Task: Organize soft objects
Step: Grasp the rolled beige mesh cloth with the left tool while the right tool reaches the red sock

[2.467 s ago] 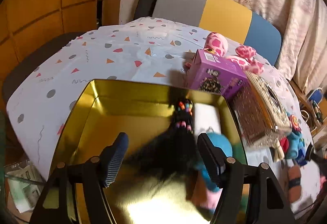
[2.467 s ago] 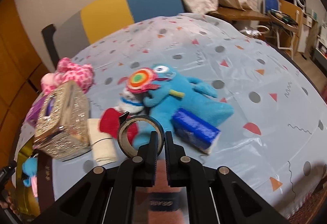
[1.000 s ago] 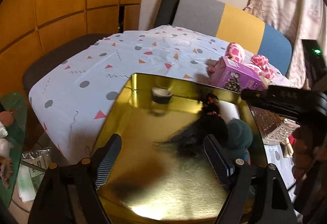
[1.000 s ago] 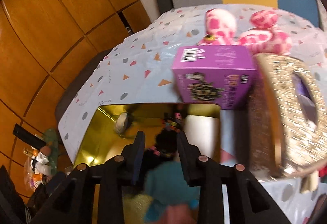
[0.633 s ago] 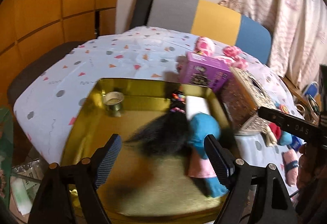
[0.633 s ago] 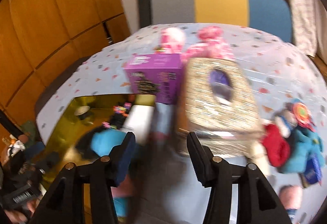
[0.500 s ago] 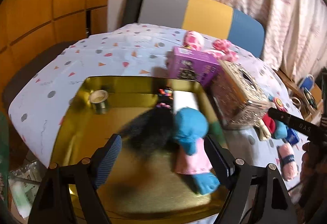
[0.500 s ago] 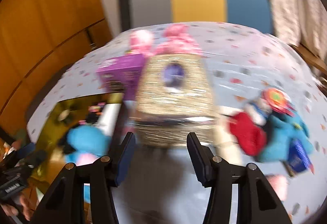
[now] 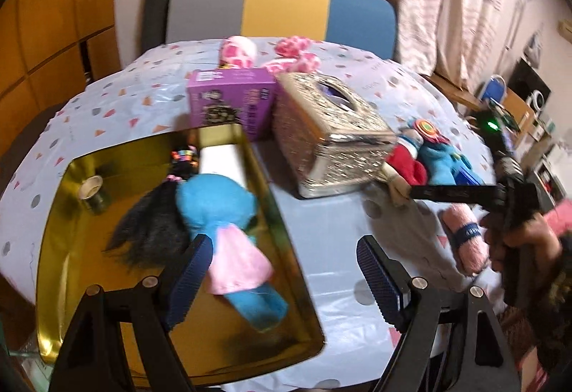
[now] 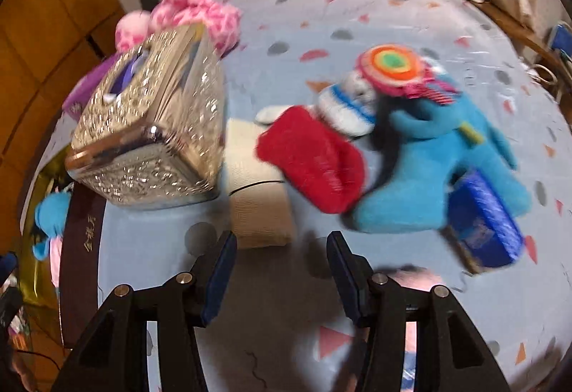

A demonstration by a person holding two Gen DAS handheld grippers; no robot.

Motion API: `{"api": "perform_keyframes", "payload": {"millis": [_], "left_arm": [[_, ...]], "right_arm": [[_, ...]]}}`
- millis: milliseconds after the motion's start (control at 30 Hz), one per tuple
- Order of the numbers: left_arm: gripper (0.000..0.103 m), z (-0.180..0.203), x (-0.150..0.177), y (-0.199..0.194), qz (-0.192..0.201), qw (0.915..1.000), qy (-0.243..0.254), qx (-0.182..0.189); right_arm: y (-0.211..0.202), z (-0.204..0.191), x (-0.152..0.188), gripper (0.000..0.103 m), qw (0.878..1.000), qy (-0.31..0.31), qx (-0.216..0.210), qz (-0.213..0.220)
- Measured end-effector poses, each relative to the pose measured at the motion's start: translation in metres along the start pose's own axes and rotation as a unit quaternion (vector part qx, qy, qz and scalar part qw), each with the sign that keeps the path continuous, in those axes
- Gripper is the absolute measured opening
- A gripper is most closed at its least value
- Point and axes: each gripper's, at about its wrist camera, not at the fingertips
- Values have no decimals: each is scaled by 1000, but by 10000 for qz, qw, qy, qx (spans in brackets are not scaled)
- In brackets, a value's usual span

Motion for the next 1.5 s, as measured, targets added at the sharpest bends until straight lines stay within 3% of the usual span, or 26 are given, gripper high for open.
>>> {"api": "perform_keyframes", "payload": {"millis": [267, 300, 500, 667, 800, 900, 1033, 1100, 1233, 1500], "left_arm": [[85, 20, 2, 3, -79, 9994, 276, 178], [85, 22, 1, 3, -80, 9993, 295, 195], [87, 33, -6, 8, -83, 9984, 462, 301], [87, 51, -15, 23, -207, 9975, 501, 456], [87, 68, -16, 39, -411, 9959, 564, 577], [86, 80, -16, 57, -679, 9943, 511, 650], [82, 98, -14, 78, -900, 9925, 477, 674], [82, 108, -13, 88, -977, 9920, 480, 645], [79, 131, -14, 108, -1079, 9911, 521, 575], [76, 168, -20, 154, -1215, 9908, 566, 185]], "right_arm": [[30, -3, -24, 53, 9997, 13, -72, -221], [33, -2, -25, 45, 9996, -2, -81, -270], [23, -9, -17, 43, 9991, -214, 68, -372], [4, -6, 0, 45, 9976, -169, -370, -567], [-22, 6, 9, 54, 9986, -88, -448, -268], [-48, 29, 8, 55, 9980, 171, -558, 247], [-77, 81, 14, 55, 9862, 1139, -344, 1152], [-83, 105, 18, 55, 9756, 1724, -386, 1306], [-84, 120, 20, 55, 9634, 2217, -474, 1428], [-80, 102, 17, 56, 9658, 2029, -547, 1516]]}}
Point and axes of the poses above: each gripper's, at about its wrist camera, not at the fingertips, and y roughly the way its jaws point, z to its right, x to its underside, and after that the axes turned 6 degrees about -y, right-handed
